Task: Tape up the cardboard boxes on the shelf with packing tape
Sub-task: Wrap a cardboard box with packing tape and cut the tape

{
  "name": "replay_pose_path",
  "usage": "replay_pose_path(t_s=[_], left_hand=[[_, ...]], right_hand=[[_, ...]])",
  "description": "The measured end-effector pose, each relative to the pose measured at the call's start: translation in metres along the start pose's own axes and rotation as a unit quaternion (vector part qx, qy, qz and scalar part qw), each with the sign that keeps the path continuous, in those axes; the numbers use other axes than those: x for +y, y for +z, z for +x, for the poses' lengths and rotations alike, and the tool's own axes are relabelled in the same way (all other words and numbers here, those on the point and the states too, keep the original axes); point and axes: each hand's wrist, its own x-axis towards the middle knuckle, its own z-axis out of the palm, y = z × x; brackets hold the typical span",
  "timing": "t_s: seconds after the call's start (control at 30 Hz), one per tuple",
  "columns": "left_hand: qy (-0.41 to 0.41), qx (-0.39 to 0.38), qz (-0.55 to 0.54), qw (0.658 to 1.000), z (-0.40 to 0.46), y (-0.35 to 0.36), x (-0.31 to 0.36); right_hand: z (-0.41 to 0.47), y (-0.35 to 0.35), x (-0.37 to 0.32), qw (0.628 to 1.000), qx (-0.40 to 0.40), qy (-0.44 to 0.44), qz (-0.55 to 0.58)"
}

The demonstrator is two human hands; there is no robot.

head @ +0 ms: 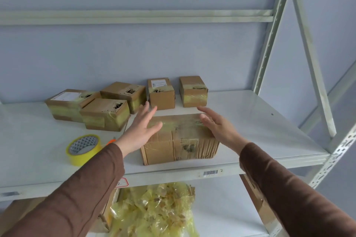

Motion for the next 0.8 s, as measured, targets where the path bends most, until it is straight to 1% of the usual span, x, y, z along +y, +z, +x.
replay_pose_path(t_s=[0.03,0.07,0.1,0.13,0.17,0.2,0.3,0.33,0.37,0.4,0.43,0.47,0.5,0.53,0.57,0.6,0.63,0.67,0.7,0.73,0.77,0.8], left_hand=[[0.019,-0.042,0.100,0.994,0.006,0.002,0.005],[0.039,-0.082,0.191,0.977,0.010,0.006,0.008],[0.054,-0.113,0.255,0.959,0.012,0.010,0.010],[0.062,-0.132,0.288,0.946,0.014,0.014,0.011],[0.066,-0.140,0.300,0.941,0.015,0.015,0.010],[0.067,-0.145,0.304,0.939,0.018,0.016,0.009],[0.054,-0.150,0.310,0.937,0.020,0.017,0.006],[0.056,-0.136,0.310,0.939,0.019,0.020,0.007],[0.063,-0.104,0.292,0.949,0.017,0.022,0.006],[0.066,-0.052,0.238,0.968,0.015,0.024,0.004],[0.049,0.016,0.127,0.991,0.011,0.023,0.003],[0.003,0.084,-0.014,0.996,0.008,0.018,0.001],[-0.064,0.127,-0.146,0.979,0.007,0.013,-0.005],[-0.136,0.136,-0.239,0.952,0.004,0.008,-0.011],[-0.201,0.117,-0.288,0.929,0.000,0.004,-0.017],[-0.248,0.088,-0.311,0.913,-0.004,0.004,-0.023],[-0.271,0.058,-0.324,0.904,-0.007,0.005,-0.026],[-0.276,0.043,-0.336,0.899,-0.009,0.007,-0.027],[-0.267,0.047,-0.354,0.895,-0.010,0.008,-0.025],[-0.246,0.069,-0.383,0.888,-0.009,0.007,-0.022],[-0.219,0.100,-0.426,0.872,-0.009,0.005,-0.019],[-0.196,0.131,-0.477,0.847,-0.008,0.005,-0.014]], right_hand=[[0.002,0.002,-0.004,0.993,-0.049,-0.027,-0.103],[0.005,0.007,-0.008,0.975,-0.095,-0.052,-0.193],[0.006,0.012,-0.010,0.952,-0.129,-0.070,-0.267],[0.007,0.018,-0.010,0.930,-0.152,-0.077,-0.325],[0.008,0.022,-0.010,0.913,-0.163,-0.078,-0.365],[0.008,0.026,-0.010,0.904,-0.166,-0.075,-0.386],[0.009,0.029,-0.009,0.895,-0.174,-0.065,-0.406],[0.009,0.028,-0.009,0.895,-0.178,-0.061,-0.404],[0.009,0.026,-0.010,0.903,-0.176,-0.057,-0.387],[0.008,0.024,-0.011,0.923,-0.165,-0.052,-0.344],[0.007,0.020,-0.012,0.955,-0.136,-0.041,-0.259],[0.005,0.015,-0.012,0.986,-0.085,-0.015,-0.142],[0.004,0.009,-0.009,0.999,-0.022,0.023,-0.020],[0.002,0.003,-0.004,0.994,0.032,0.070,0.073],[-0.001,-0.003,0.001,0.984,0.058,0.121,0.117],[-0.004,-0.007,0.005,0.976,0.045,0.171,0.124],[-0.007,-0.008,0.007,0.970,0.018,0.211,0.121],[-0.010,-0.007,0.008,0.964,0.001,0.234,0.129],[-0.010,-0.005,0.007,0.961,0.006,0.235,0.147],[-0.009,-0.004,0.006,0.959,0.029,0.219,0.175],[-0.007,-0.003,0.005,0.956,0.063,0.198,0.207],[-0.006,-0.002,0.004,0.949,0.098,0.182,0.240]])
